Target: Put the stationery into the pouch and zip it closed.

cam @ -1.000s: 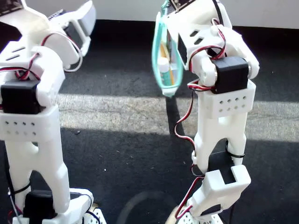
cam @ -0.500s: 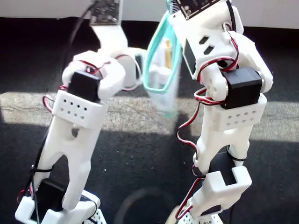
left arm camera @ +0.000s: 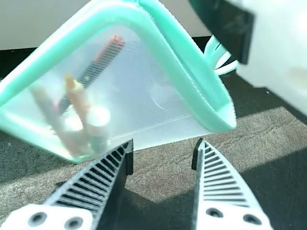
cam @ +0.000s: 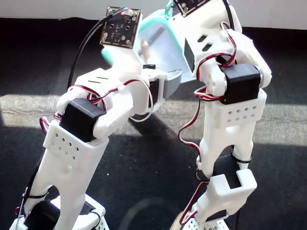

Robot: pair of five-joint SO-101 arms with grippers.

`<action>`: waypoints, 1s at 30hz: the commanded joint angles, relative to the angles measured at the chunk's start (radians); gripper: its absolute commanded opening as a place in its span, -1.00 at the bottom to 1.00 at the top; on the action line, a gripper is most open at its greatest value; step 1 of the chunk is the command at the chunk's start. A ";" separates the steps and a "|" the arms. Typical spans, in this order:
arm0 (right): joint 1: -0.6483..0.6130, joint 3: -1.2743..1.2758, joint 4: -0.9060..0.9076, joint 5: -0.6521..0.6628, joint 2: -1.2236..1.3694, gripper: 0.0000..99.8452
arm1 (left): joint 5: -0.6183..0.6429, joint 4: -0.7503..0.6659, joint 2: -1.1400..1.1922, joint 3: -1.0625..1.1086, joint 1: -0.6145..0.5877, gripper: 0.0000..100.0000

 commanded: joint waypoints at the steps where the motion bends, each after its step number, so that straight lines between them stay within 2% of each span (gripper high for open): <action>1: -0.015 -0.013 -0.005 0.008 -0.019 -0.99 | -0.008 -0.003 0.022 -0.021 0.005 -0.55; 7: -0.102 -0.004 0.082 -0.002 -0.088 -0.99 | -0.008 -0.041 0.114 -0.019 0.004 -0.55; 11: -0.134 -0.004 0.182 -0.126 -0.107 -0.99 | -0.006 -0.075 0.168 -0.019 0.004 -0.55; 18: 0.001 -0.002 0.268 -0.269 -0.104 -0.99 | -0.006 -0.068 0.185 -0.002 0.004 -0.55; 22: 0.058 -0.001 0.303 -0.281 -0.101 -0.99 | -0.008 -0.068 0.185 0.048 0.004 -0.55; 30: 0.077 -0.001 0.440 -0.282 -0.047 -0.99 | -0.008 -0.068 0.185 0.142 0.001 -0.55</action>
